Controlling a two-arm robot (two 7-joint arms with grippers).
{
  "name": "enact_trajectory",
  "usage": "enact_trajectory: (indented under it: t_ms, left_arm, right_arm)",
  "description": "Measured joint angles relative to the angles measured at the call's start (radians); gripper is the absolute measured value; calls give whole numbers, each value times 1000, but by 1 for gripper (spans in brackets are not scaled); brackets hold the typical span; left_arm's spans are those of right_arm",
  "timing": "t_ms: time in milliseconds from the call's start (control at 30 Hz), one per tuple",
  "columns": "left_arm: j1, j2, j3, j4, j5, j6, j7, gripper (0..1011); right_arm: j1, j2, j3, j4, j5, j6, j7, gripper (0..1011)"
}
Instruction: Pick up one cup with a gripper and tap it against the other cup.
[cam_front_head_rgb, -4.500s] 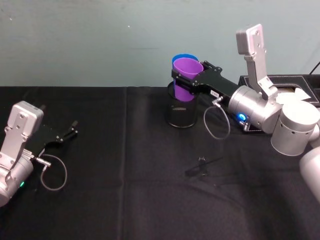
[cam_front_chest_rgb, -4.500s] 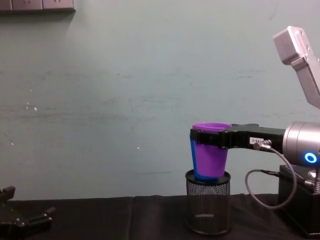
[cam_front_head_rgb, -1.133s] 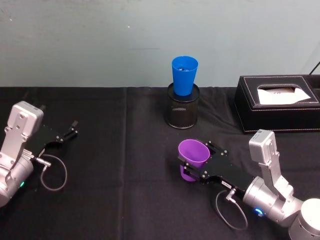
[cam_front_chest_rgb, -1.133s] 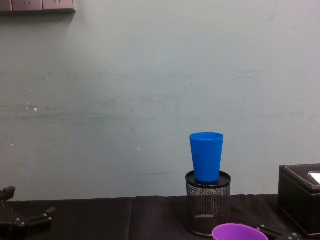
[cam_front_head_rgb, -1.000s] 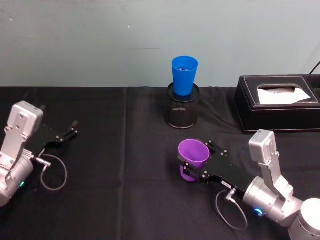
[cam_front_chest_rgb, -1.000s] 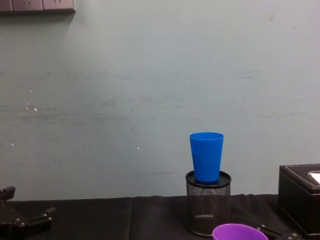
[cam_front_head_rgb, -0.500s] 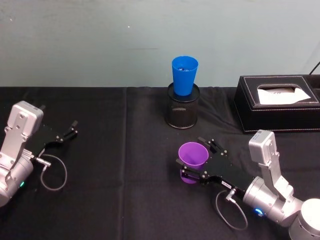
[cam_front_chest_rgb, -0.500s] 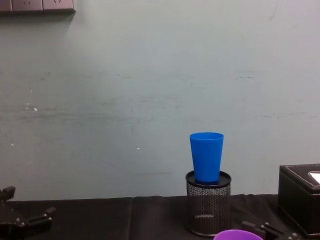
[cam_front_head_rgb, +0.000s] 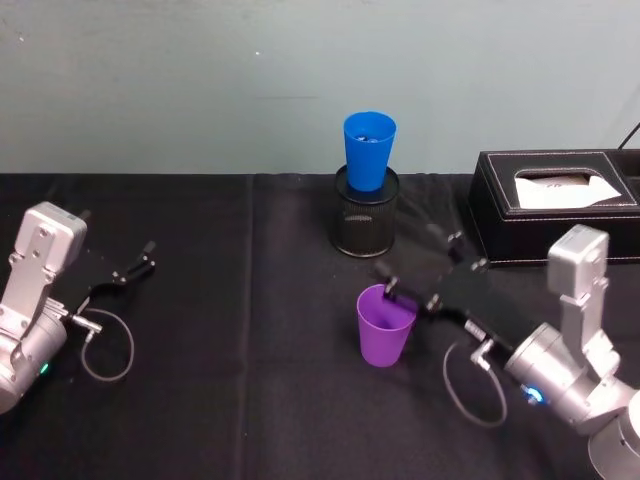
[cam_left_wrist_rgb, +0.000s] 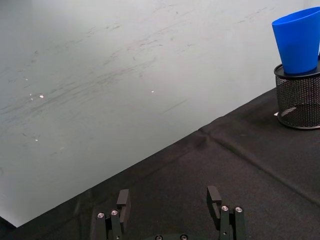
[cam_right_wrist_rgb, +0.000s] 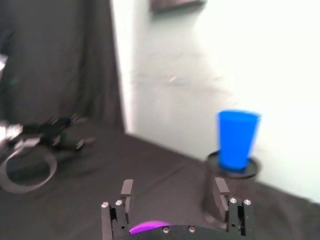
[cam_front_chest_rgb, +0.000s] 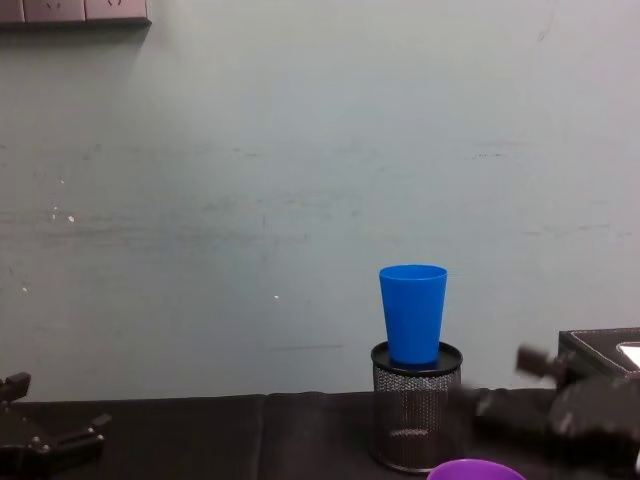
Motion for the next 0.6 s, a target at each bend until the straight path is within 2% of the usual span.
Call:
enact_trajectory:
  t_ms: [133,267,367,400,500,600]
  left_arm:
    - [0,0,0,0,0,0,0,1000]
    - [0,0,0,0,0,0,0,1000]
    - [0,0,0,0,0,0,0,1000]
    - [0,0,0,0,0,0,0,1000]
    - [0,0,0,0,0,0,0,1000]
    - [0,0,0,0,0,0,0,1000]
  right_arm:
    - [-13,-28,43,-30,-22,28,-103,1003]
    - [-13,-62,82,-29,-90,105,-246,1003]
    - [-9,-72,95,-19,-121,141,-297,1003]
    - [-5,-77,101,-8,-144,161,-325,1003]
    - [1,-86,111,17,-171,188,-359,1003]
    - [3,-90,122,28,-170,212,-356,1003]
